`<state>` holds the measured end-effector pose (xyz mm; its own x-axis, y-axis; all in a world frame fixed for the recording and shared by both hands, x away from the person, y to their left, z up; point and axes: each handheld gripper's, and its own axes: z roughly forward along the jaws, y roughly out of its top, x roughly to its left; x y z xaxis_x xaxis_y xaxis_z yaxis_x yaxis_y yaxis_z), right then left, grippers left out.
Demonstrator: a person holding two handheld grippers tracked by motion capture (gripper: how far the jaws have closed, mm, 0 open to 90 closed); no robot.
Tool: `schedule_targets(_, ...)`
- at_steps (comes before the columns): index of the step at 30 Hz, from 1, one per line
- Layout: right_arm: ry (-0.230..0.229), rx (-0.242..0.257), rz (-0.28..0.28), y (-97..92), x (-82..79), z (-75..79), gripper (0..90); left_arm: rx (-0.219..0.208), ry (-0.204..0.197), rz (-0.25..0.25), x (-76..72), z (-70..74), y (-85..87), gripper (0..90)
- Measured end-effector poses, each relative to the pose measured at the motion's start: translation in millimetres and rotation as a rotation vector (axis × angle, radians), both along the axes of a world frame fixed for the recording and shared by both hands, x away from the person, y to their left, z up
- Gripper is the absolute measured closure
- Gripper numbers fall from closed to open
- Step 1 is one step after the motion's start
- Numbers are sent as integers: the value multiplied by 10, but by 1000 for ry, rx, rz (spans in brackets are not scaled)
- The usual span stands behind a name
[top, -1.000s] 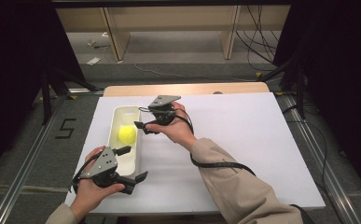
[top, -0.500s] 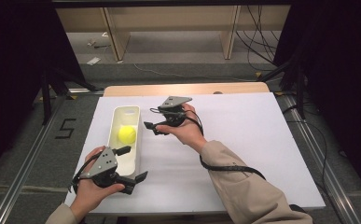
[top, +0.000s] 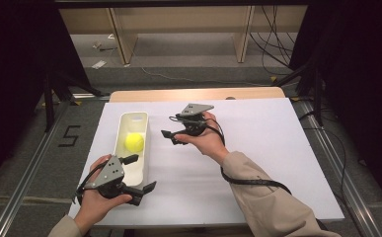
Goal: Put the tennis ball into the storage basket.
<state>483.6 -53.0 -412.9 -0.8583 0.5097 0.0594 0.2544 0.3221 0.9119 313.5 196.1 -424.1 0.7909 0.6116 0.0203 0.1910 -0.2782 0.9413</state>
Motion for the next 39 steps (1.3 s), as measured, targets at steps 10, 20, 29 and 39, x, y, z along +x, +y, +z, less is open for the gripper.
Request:
schedule_targets(10,0,-1,-28,-206,-35,-6,170,2,-4,-1,3,2,-1,0)
schedule_targets(20,1,-4,-52,-395,-66,-23,171,-1,-1,1,2,1,-6,0)
schedule_targets(29,-2,-7,-75,-564,-91,-34,173,-1,-1,2,3,1,-7,0)
schedule_targets(39,2,-3,-99,-743,-125,-40,173,0,1,4,4,-1,-9,0)
